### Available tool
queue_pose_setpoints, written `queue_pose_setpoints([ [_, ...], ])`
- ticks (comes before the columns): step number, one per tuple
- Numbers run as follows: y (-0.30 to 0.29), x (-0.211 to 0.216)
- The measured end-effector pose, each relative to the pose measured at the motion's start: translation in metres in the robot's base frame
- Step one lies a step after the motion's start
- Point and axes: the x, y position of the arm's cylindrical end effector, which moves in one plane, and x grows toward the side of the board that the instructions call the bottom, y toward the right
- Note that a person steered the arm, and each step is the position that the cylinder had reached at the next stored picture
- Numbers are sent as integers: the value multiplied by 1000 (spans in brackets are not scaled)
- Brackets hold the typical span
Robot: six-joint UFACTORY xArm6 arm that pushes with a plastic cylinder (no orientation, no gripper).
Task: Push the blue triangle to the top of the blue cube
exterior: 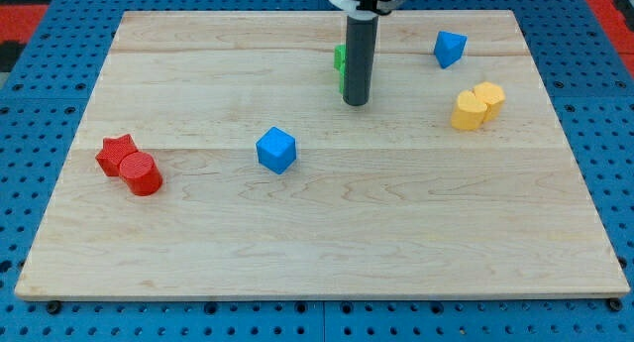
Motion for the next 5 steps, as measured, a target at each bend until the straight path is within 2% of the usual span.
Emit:
queue_pose_setpoints([
  [2,-3,-20],
  [5,-5,-2],
])
